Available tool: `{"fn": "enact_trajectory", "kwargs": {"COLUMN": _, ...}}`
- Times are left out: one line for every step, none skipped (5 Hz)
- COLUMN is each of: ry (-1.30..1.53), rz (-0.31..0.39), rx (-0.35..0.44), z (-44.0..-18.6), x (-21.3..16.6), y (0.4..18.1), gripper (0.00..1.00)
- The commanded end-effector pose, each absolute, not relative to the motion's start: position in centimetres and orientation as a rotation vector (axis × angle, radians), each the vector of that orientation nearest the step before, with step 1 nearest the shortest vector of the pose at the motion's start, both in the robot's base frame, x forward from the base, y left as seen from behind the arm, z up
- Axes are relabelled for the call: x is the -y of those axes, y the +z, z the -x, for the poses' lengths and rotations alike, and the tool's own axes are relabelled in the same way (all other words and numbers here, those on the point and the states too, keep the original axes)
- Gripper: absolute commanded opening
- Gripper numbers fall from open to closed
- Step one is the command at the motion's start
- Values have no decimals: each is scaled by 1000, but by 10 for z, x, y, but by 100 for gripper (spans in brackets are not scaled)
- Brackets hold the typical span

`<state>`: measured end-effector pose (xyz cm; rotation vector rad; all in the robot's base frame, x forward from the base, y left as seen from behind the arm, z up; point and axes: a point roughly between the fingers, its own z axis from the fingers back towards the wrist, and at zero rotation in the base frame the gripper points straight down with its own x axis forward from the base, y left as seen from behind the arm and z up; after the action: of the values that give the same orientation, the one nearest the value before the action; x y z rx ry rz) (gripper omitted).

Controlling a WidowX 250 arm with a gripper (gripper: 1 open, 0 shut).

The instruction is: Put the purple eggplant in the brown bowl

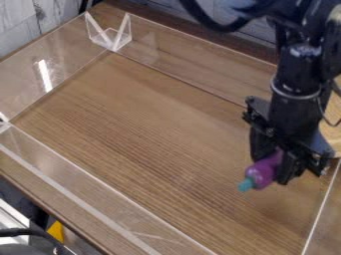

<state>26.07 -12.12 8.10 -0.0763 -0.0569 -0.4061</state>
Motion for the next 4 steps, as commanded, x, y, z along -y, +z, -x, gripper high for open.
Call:
{"fn": "enact_trajectory", "kwargs": {"ry": -356, "rz": 72, "rx": 151, "z": -270, "x": 113, "y": 118, "gripper": 0}}
{"fn": "enact_trajectory", "kwargs": {"ry": -292, "rz": 49, "rx": 181, "z": -279, "x": 101, "y": 139, "gripper": 0}}
{"fn": "enact_trajectory", "kwargs": {"ry": -248, "rz": 37, "rx": 196, "z": -289, "x": 93, "y": 151, "gripper": 0}}
{"fn": "enact_trajectory", "kwargs": {"ry": -237, "rz": 35, "rx": 209, "z": -296, "x": 96, "y": 156, "gripper": 0}}
